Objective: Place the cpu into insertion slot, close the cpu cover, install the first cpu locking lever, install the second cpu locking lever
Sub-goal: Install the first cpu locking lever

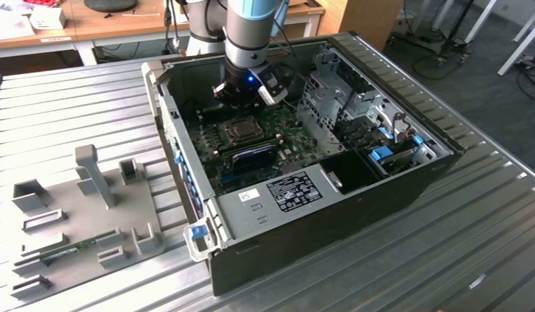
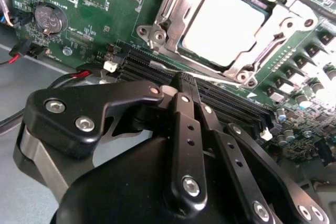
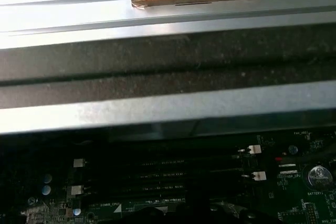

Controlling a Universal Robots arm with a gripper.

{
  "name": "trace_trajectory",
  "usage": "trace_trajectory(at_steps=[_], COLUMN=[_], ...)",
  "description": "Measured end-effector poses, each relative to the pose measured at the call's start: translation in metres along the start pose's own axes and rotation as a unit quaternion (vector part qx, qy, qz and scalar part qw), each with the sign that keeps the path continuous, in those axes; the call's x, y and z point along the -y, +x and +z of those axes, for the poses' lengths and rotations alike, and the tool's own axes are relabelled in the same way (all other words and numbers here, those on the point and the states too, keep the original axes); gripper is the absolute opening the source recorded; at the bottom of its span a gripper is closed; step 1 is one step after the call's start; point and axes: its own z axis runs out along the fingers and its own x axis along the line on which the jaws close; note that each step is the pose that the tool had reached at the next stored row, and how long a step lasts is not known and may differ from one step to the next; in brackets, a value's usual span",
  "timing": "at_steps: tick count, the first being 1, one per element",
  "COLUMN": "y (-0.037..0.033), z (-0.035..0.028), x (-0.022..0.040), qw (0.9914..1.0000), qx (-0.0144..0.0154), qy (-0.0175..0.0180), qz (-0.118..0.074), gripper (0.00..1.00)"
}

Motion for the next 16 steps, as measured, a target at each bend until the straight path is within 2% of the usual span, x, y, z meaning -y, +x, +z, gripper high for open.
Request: trace_trajectory(at_steps=[10, 16], y=[-0.0001, 0.0008], z=[0.0016, -0.0017], x=[-0.0012, -0.0028], qw=[1.00000, 0.99999], qx=[0.0005, 0.0036], qy=[-0.0001, -0.0008], qz=[0.002, 0.001], gripper=[0.10, 0.10])
